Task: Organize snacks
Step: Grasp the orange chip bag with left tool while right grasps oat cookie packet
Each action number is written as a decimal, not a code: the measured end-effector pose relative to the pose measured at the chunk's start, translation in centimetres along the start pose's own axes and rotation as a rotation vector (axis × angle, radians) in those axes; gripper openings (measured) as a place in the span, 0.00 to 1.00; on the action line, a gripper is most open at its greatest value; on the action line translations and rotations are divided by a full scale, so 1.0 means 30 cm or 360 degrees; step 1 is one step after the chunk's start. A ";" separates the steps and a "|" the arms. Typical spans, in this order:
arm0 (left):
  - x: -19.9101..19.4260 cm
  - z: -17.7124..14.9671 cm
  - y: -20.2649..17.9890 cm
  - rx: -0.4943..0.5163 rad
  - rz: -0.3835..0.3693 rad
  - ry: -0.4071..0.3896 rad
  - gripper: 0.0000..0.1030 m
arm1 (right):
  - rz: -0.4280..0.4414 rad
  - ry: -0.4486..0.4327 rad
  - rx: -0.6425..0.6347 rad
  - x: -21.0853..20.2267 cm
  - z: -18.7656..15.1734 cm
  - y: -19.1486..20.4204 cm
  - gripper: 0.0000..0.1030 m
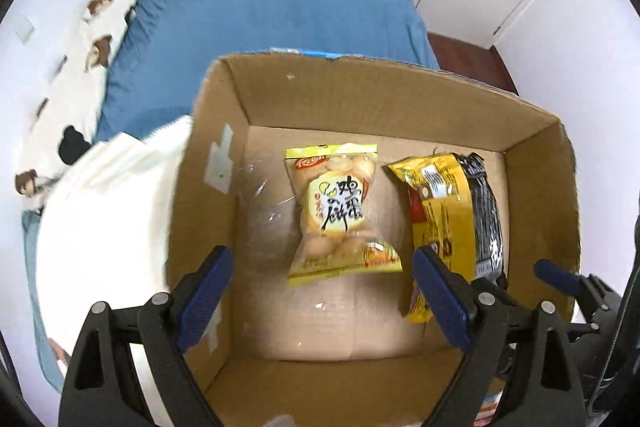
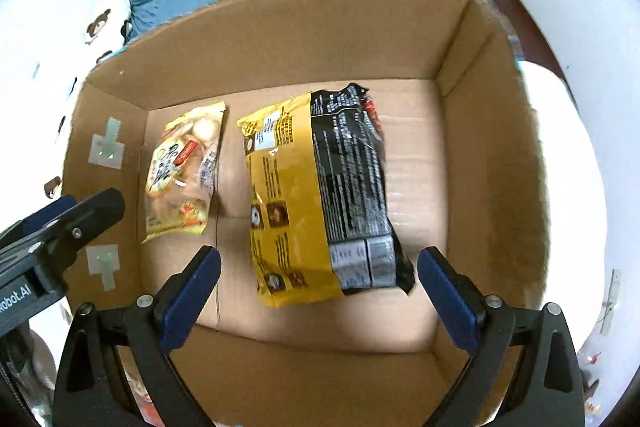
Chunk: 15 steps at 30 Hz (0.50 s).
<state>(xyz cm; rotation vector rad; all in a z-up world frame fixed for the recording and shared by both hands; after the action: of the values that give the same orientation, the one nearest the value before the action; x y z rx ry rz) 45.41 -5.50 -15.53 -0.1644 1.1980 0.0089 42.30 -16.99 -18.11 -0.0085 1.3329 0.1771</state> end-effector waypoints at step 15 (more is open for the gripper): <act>-0.345 -0.150 -0.053 0.0041 -0.0004 -0.0296 0.89 | 0.0067 -0.0295 -0.0023 -0.345 -0.144 0.022 0.98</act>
<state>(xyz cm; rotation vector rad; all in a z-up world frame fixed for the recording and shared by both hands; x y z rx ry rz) 37.60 -6.84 -7.34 -0.1392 1.0121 0.0062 35.72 -18.07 -9.08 0.0233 1.1475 0.2183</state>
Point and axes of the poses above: each gripper's, at about its wrist camera, not at the fingertips, and x roughly the way its jaws point, y to its left, z to its top, the point moved 5 cm from there along x, roughly the way its jaws point, and after that the axes turned 6 degrees about -y, right-handed, at the moved point
